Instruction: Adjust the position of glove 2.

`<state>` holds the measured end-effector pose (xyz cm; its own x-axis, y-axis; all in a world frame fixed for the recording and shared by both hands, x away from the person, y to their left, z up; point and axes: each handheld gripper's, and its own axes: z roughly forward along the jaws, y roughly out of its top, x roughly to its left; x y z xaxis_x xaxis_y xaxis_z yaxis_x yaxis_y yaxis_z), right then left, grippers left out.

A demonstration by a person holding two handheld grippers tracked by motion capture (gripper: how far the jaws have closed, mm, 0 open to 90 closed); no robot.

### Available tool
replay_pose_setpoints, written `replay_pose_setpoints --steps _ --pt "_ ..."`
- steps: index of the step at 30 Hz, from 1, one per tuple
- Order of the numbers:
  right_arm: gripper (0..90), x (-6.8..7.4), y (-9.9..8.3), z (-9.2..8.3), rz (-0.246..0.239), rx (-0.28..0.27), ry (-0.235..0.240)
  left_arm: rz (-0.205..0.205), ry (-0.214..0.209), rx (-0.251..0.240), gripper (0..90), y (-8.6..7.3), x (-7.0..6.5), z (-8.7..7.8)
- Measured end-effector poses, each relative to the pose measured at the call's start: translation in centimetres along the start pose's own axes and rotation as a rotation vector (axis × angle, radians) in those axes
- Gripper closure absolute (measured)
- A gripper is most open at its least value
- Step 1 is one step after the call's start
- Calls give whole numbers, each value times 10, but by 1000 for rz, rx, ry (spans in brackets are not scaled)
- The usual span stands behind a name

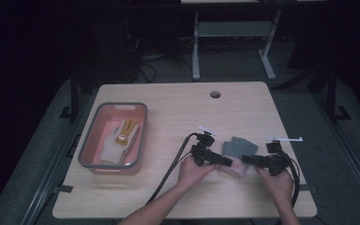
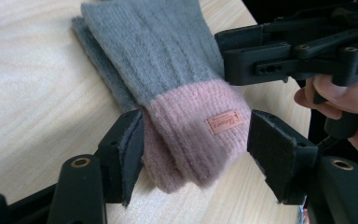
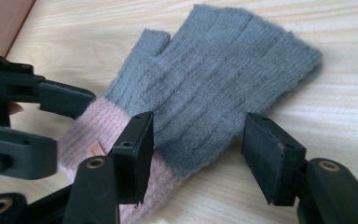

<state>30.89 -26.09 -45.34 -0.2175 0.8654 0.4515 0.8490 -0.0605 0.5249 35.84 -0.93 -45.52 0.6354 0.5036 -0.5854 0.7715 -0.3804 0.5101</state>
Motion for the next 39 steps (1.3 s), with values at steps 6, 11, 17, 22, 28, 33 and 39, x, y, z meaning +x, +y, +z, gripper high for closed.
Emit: replay_pose_setpoints --steps 6,11,17,22,28,33,39 --pt "408 2 -4 2 13 7 19 -17 39 20 398 -2 1 6" --pt "396 2 -5 1 27 19 44 -17 46 23 438 -3 3 7" --pt "405 4 -8 10 29 41 47 -34 29 30 459 -3 7 7" --pt "460 4 -7 11 51 48 60 -52 24 30 462 -3 8 7" --pt "569 2 -9 15 72 33 106 -95 -15 17 520 -6 14 6" --pt "669 6 -8 15 53 18 117 -114 -50 -3 606 -7 19 4" --pt "699 11 -3 13 32 21 100 -112 -62 -15 623 -9 22 1"
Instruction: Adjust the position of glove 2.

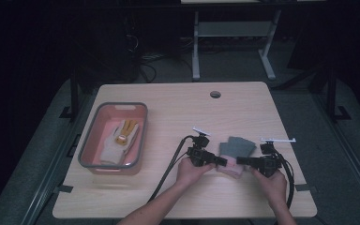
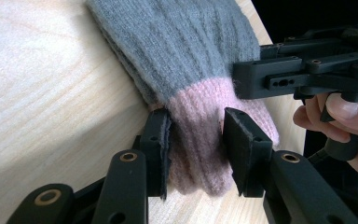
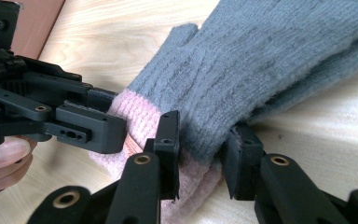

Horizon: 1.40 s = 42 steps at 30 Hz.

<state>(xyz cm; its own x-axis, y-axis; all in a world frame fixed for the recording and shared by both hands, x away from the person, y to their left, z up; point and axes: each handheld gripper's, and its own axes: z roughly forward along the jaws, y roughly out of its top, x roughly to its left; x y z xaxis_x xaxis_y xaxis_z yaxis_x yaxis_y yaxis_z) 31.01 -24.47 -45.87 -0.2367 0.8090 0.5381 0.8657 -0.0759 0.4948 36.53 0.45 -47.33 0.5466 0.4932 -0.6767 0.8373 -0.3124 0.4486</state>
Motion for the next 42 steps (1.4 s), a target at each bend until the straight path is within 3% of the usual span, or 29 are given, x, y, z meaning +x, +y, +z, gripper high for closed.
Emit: replay_pose_setpoints --steps 6,20,28,31,33,36,39,42 --pt "717 6 3 -1 -39 -2 -15 6 5 -5 636 0 -1 -3" --pt "721 21 14 -5 -64 -16 8 40 13 -30 634 3 -5 -19" --pt "723 21 14 4 -62 13 -4 38 39 5 639 0 1 -15" --pt "723 17 11 7 -47 16 -7 15 34 8 601 -1 5 -12" --pt "720 15 10 8 -44 21 -8 -7 33 13 514 -1 7 -11" --pt "657 12 7 9 -30 22 -7 -5 32 12 509 -1 6 -10" --pt "517 5 3 11 3 30 9 -7 34 10 518 -2 5 -9" --pt "485 -3 -1 11 45 32 43 -14 25 9 530 -2 6 -8"
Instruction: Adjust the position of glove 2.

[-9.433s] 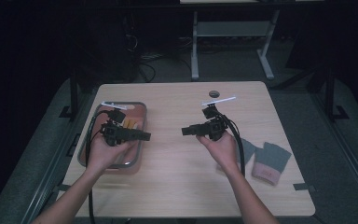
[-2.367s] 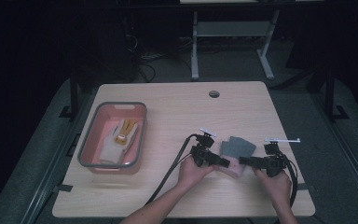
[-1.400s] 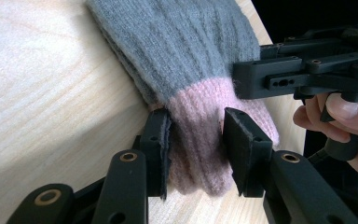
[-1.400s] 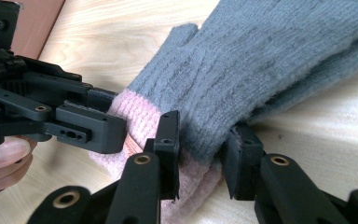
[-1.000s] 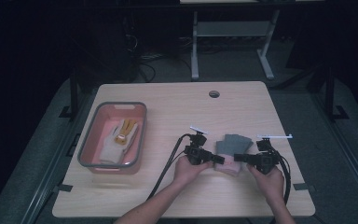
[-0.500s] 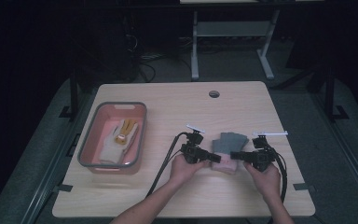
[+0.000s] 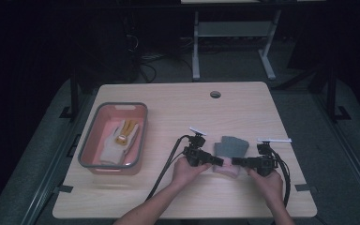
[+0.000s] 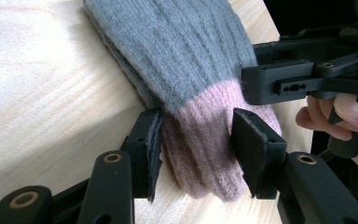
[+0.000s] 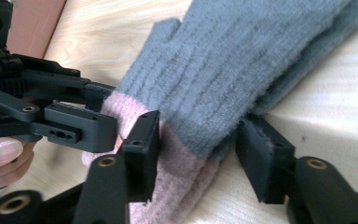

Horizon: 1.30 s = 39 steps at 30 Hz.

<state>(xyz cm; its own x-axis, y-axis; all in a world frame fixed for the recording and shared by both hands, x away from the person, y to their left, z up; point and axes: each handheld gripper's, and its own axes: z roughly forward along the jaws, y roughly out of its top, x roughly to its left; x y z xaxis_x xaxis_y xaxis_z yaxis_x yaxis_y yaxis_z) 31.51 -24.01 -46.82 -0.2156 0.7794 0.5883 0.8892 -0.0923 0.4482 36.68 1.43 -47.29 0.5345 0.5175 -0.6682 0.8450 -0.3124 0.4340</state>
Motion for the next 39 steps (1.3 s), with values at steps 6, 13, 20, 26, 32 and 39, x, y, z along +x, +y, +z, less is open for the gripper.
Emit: replay_pose_setpoints --steps 6,13,20,26,32,39 --pt "621 0 0 2 20 12 38 5 -16 2 596 0 3 -1" --pt "700 10 6 -2 -24 -12 41 36 -33 -17 655 1 2 -8" --pt "701 24 13 -3 -62 -29 42 32 -47 -42 655 2 4 -23" --pt "704 32 19 0 -69 -35 63 29 -52 -60 654 3 6 -37" --pt "704 46 27 3 -94 -43 70 34 -48 -81 651 4 8 -52" --pt "704 56 32 4 -104 -43 89 42 -39 -98 647 4 5 -63"
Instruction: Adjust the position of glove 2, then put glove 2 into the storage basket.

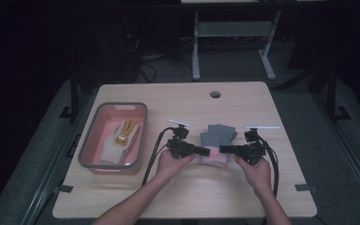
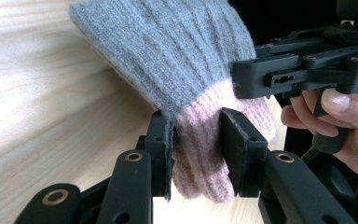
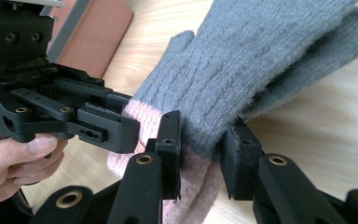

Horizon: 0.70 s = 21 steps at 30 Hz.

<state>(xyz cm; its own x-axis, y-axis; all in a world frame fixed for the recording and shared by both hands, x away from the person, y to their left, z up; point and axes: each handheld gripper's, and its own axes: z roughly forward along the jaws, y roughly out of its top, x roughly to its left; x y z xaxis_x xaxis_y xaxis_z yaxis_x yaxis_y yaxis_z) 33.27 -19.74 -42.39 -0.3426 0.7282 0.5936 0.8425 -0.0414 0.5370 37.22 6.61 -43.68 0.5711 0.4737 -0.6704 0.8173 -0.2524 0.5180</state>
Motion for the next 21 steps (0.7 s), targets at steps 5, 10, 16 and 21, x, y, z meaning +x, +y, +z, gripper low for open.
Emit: replay_pose_setpoints --steps 5,10,16,21 --pt "704 7 4 0 -9 -1 11 9 5 -6 645 1 -2 -8" --pt "704 13 8 2 -30 1 13 19 16 -11 643 2 -4 -16" --pt "704 23 14 3 -30 -7 23 24 22 -23 643 4 -5 -28" --pt "704 32 20 6 -49 -1 29 34 32 -32 642 4 -6 -40"
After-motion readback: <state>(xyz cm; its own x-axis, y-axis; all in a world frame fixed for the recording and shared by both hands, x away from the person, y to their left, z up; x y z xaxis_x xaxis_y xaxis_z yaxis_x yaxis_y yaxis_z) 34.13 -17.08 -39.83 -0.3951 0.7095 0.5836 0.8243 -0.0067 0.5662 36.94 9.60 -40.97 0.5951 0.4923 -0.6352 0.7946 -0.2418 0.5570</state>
